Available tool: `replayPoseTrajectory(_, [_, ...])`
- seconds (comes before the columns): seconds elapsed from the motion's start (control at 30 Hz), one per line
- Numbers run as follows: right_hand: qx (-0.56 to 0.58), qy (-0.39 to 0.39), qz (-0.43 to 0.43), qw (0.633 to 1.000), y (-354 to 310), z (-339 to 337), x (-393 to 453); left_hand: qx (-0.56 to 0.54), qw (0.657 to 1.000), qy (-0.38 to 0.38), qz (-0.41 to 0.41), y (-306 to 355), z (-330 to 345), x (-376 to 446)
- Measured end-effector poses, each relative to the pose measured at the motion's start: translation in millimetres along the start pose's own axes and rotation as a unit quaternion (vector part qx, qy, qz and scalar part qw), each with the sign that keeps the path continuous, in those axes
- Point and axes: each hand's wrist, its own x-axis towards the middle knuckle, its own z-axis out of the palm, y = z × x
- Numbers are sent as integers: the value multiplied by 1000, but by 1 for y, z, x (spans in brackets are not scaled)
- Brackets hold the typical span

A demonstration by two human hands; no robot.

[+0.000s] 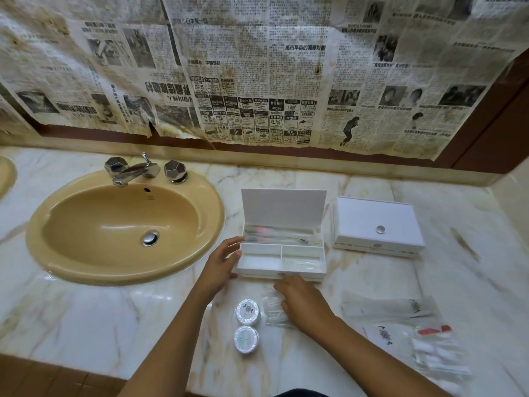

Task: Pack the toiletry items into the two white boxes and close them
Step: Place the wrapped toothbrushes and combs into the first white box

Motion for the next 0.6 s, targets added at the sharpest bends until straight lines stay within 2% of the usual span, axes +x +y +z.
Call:
replayPoseTrajectory(0.13, [-37,5,-2,999,0,5,2,1,1000,0,0,0,0,0])
replayPoseTrajectory(0.6, [-35,61,-21,997,-5,0,1,1,1000,-1,1,1,0,-1])
